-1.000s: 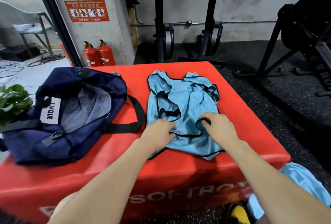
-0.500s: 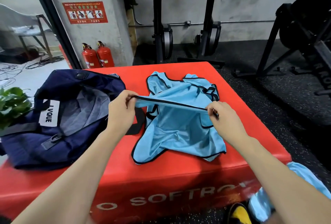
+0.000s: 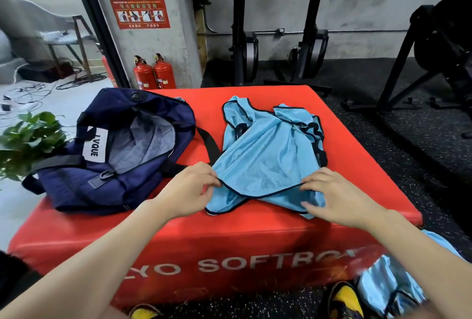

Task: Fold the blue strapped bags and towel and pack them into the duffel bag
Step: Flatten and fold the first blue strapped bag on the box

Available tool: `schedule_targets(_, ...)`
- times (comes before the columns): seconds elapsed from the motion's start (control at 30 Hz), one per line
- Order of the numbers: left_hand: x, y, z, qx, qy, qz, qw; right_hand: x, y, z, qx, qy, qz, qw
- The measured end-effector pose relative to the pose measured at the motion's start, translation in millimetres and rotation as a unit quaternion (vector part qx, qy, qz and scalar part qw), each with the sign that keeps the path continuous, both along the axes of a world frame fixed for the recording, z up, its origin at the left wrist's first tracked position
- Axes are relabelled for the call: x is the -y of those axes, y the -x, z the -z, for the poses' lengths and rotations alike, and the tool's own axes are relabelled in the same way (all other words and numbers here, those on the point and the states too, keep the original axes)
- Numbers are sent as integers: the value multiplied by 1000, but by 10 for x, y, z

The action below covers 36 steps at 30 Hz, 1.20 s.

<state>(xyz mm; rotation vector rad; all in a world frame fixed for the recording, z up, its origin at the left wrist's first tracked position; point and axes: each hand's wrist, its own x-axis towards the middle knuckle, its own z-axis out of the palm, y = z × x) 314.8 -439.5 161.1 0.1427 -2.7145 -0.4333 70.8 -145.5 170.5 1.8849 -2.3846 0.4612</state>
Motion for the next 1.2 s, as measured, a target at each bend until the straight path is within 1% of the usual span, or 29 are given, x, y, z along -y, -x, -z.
schedule_targets(0.1,-95,-137,47,34,-8,18,999,-66,-55,19,-2,-57,14,998)
schedule_targets(0.17,-134,-204,60,50,-1,43,998,-90,-66,36,-7,-87,33,996)
schedule_targets(0.23,-141,-238,65,61,17,48,997,-95,-68,57,-5,-111,50,993)
schedule_targets(0.37,-149,-249,66,99,48,32,993,-81,-48,56,32,-110,72,991)
schedule_targets(0.43,-169,-237,63,98,46,13,994,-59,-53,41,35,-100,78,991)
schedule_targets(0.5,-201,-209,23,68,-18,-44,997,-37,-64,34,38,-83,83,992)
schedule_targets(0.53,-201,-189,-5,34,-63,-81,994,-24,-66,30,41,-72,88,993)
schedule_targets(0.63,-178,-122,-145,-67,-186,-191,961,2,-65,-11,44,-42,98,993)
schedule_targets(0.7,-148,-99,-249,-102,-247,-219,938,32,-70,-37,35,-58,91,993)
schedule_targets(0.73,-139,-95,-291,-111,-267,-219,932,51,-82,-43,28,-80,85,993)
schedule_targets(0.8,-106,-86,-322,-118,-274,-217,929,94,-108,-35,15,-123,72,990)
schedule_targets(0.87,-71,-70,-318,-115,-266,-219,932,124,-138,-23,6,-143,60,988)
schedule_targets(1.0,-31,-36,-335,-104,-271,-220,931,132,-110,-12,16,-88,38,995)
schedule_targets(1.13,8,-38,-343,-104,-283,-223,927,91,-31,3,54,-15,57,997)
schedule_targets(1.2,13,-45,-356,-114,-284,-227,924,69,11,-18,54,-5,71,996)
